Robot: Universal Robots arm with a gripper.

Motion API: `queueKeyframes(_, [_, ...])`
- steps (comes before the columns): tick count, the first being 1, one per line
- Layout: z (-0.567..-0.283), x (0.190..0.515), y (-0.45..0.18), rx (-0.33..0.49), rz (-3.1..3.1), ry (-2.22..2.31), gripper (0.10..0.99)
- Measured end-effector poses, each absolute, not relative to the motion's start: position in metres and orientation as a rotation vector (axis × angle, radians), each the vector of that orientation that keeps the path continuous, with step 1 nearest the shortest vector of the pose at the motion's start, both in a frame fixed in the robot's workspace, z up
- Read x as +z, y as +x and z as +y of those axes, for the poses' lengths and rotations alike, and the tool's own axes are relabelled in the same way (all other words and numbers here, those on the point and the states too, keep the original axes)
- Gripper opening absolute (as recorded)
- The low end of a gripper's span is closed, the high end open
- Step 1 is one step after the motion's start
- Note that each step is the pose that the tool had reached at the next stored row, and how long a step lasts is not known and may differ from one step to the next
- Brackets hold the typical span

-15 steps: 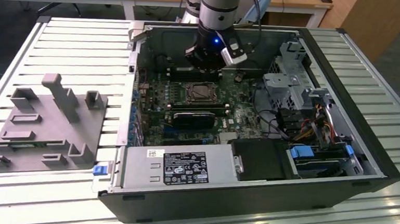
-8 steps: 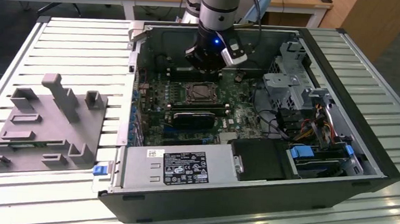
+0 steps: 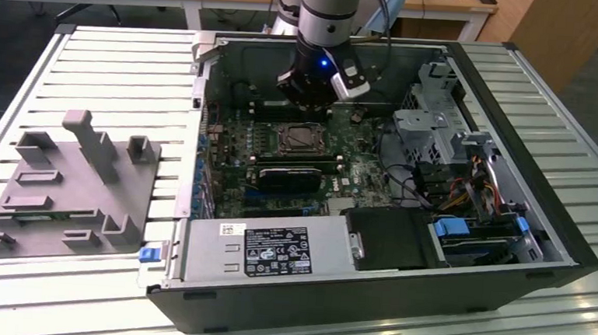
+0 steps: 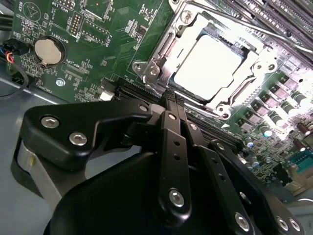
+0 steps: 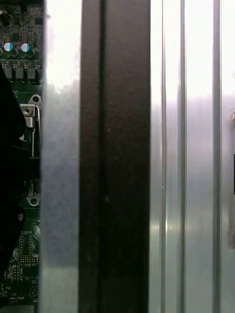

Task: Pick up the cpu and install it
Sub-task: 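Install the second cpu locking lever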

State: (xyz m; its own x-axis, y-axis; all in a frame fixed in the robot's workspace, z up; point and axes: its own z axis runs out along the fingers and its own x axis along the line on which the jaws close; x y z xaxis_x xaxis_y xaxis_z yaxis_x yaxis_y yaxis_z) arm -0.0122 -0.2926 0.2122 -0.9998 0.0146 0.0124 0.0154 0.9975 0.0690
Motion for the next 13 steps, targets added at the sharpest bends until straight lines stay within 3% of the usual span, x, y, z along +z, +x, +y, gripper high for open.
queueKeyframes(13, [-0.2987, 0.2123, -0.0122, -0.108, -3.128, -0.023, 0.106])
